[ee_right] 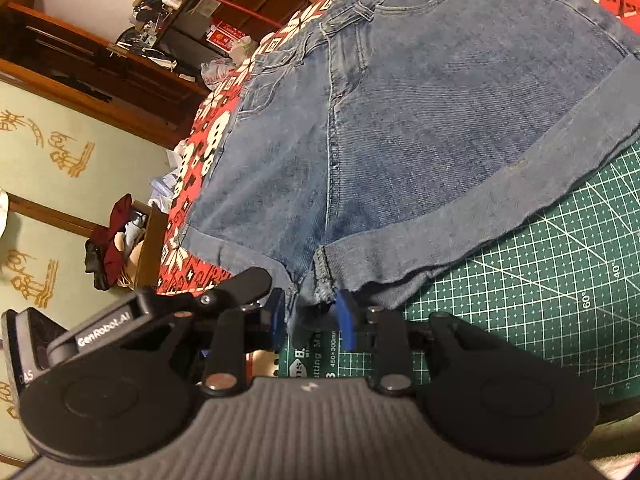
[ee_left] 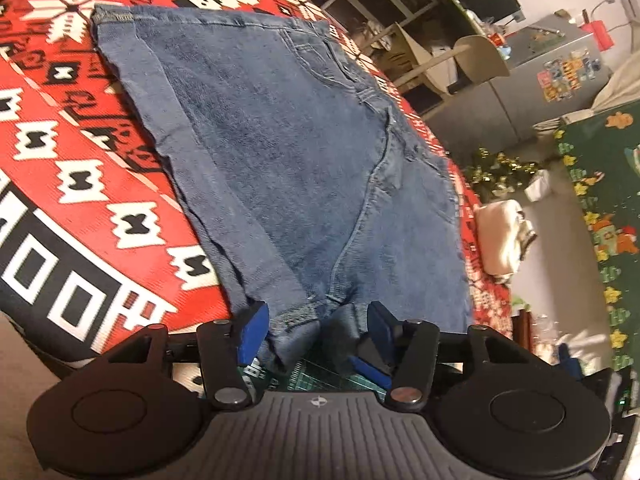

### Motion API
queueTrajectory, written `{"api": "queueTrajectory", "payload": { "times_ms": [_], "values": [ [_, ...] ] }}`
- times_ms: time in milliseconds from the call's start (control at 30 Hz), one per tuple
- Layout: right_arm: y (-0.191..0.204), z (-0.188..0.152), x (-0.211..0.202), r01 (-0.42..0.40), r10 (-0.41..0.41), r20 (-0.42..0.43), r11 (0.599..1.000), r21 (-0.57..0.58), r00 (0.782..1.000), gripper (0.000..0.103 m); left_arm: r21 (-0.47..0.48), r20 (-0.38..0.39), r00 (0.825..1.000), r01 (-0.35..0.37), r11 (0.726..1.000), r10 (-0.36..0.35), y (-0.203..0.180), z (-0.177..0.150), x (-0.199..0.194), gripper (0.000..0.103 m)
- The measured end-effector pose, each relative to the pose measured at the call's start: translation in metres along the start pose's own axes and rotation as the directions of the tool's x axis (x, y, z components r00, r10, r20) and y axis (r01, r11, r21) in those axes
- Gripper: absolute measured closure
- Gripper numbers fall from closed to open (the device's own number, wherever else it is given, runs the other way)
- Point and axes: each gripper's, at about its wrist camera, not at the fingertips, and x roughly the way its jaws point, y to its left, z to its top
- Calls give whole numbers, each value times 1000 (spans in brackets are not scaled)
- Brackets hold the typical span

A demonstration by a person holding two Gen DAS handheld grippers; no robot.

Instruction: Fold clothes

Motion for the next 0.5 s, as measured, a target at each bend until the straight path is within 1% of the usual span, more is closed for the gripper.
{"api": "queueTrajectory", "payload": {
  "times_ms": [100,267,433,500],
  "values": [
    [0,2,1,-4,4,7,1000,11,1000,71,0,-10,1000,-21,1000,21,1,0,2,43],
    [-3,4,3,-1,0,8,1000,21,1000,71,-17,-22,1000,18,1000,-18,4,1,3,41],
    [-8,2,1,-28,29,-4,998,53,1000,71,-36,-33,998,57,998,-58,6,2,5,45],
    [-6,2,2,-24,24,-2,999,48,1000,71,-41,-37,997,67,997,-69,7,2,6,55]
  ]
}}
